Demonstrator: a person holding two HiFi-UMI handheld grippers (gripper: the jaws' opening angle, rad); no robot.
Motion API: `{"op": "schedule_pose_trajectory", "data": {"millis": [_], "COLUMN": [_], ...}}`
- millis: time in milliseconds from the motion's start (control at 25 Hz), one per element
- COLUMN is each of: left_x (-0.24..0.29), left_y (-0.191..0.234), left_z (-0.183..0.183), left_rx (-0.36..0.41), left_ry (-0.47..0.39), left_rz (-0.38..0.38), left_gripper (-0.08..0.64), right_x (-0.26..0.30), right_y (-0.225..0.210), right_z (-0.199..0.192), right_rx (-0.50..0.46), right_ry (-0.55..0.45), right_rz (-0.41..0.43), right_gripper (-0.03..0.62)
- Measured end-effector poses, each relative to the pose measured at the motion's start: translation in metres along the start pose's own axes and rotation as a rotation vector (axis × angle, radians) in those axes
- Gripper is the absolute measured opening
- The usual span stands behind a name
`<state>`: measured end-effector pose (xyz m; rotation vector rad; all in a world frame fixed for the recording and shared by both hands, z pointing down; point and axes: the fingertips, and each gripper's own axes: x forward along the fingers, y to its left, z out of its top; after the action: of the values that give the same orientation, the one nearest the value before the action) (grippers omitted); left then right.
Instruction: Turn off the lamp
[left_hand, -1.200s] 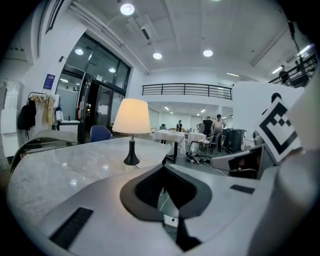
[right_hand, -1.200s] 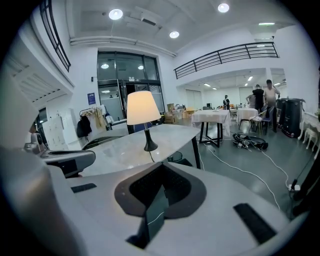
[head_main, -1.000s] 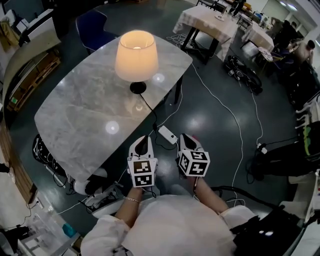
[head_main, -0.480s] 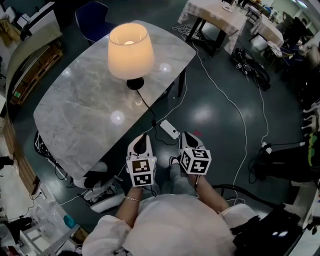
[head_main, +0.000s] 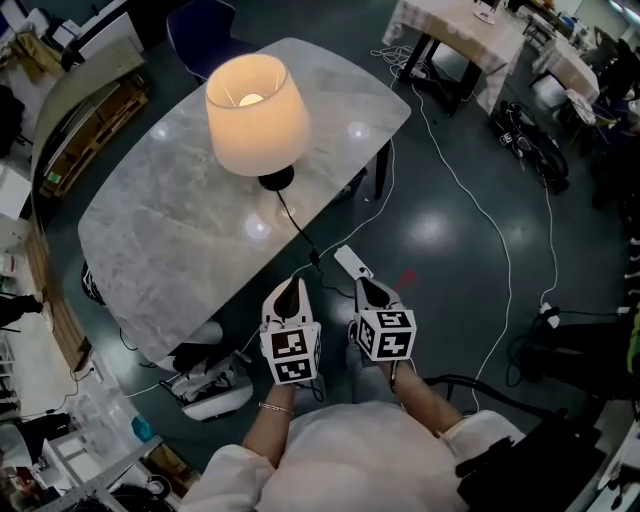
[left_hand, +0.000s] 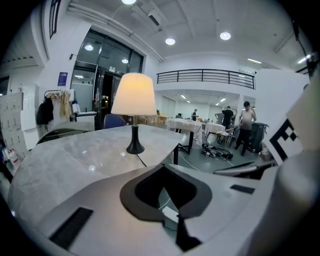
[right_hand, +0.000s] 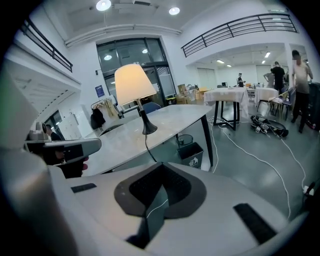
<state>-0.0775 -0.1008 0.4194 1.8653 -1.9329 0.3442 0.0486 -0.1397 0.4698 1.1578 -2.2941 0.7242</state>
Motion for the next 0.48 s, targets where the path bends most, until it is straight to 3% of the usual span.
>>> {"op": "schedule_pose_trajectory", "data": {"millis": [280, 480], "left_x": [0.026, 0.05], "left_y": [0.0, -0.003], "left_z": [-0.023, -0.062], "left_rx": [-0.029, -0.028], "left_ry": [0.05, 0.102], "left_rz": [0.007, -0.008], "left_gripper": [0.008, 0.008], "right_x": [0.027, 0.052], "right_y": [-0.019, -0.046], "right_z": [-0.009, -0.025], "right_rx": [0.03, 0.076], "right_ry": [0.032, 0.015], "right_rz": [-0.001, -0.027], "right_gripper": [-0.002, -0.002]}}
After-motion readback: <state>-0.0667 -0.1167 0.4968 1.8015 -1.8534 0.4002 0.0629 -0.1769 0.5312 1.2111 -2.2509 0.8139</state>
